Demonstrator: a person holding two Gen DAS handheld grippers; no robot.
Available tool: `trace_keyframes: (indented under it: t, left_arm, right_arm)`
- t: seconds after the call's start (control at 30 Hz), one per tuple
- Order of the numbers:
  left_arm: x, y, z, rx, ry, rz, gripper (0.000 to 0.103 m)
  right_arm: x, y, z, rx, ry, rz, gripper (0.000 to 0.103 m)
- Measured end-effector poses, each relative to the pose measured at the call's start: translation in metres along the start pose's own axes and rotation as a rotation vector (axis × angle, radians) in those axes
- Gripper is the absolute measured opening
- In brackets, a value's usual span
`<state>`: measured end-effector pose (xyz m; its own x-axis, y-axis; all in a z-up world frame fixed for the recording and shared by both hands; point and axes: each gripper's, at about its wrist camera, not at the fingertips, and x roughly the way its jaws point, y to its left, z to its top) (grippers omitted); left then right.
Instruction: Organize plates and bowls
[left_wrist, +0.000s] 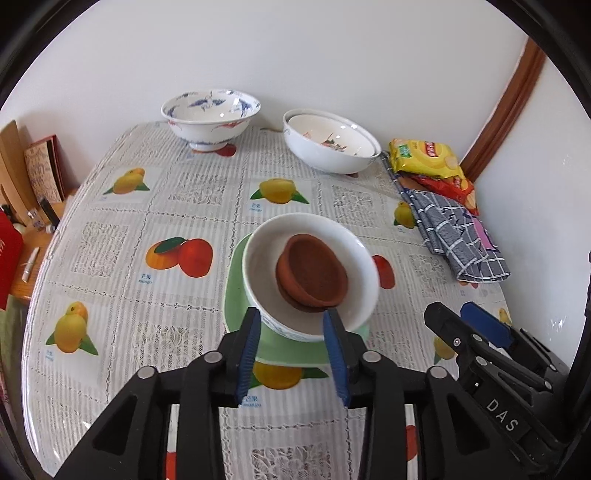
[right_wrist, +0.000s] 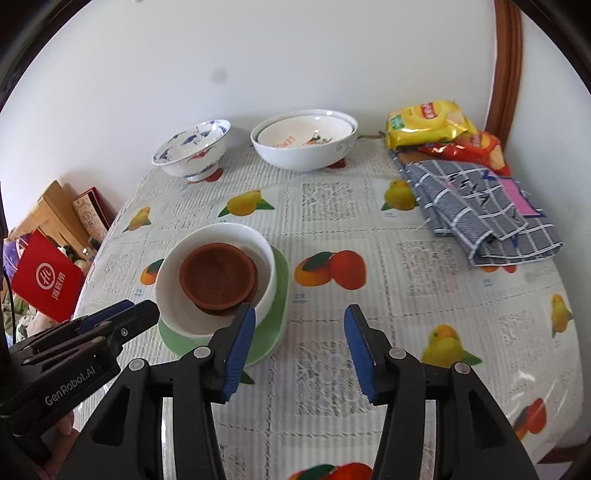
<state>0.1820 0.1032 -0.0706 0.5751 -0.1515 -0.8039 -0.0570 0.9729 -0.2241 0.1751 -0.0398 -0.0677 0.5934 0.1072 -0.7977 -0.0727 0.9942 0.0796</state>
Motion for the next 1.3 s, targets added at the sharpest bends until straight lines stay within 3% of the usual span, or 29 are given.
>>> trace_keyframes:
  t: [0.17,0.43,0.53,0.67,0.7,0.87,1.3]
  left_arm:
    - [-0.032,-0.02,-0.015,0.025,-0.071,0.017,0.047]
    - [-0.075,-0.054,-0.046,0.093,-0.171,0.093,0.069]
    - [-0.086,-0.063,-0.06,0.1,-0.175,0.094,0.072]
    - [-0.101,-0.07,-0.078,0.11,-0.192,0.093,0.08]
    - [-0.104,-0.072,-0.082,0.11,-0.196,0.098,0.08]
    - [-0.118,-0.072,-0.1,0.104,-0.205,0.111,0.081]
    - [-0.138,-0.073,-0.115,0.11,-0.232,0.116,0.083]
  right_arm:
    - [-0.035,-0.009,-0.005,-0.021,-0.058,-0.069,0.059]
    - [-0.082,-0.037,-0.024,0.033,-0.095,-0.089,0.062]
    - [-0.096,-0.05,-0.037,0.074,-0.102,-0.083,0.062]
    - [-0.119,-0.053,-0.06,0.06,-0.124,-0.091,0.073]
    - [-0.125,-0.053,-0.066,0.055,-0.132,-0.083,0.08]
    - [-0.152,-0.053,-0.089,0.029,-0.165,-0.093,0.091]
    - [-0.177,-0.058,-0.107,0.01,-0.197,-0.138,0.094]
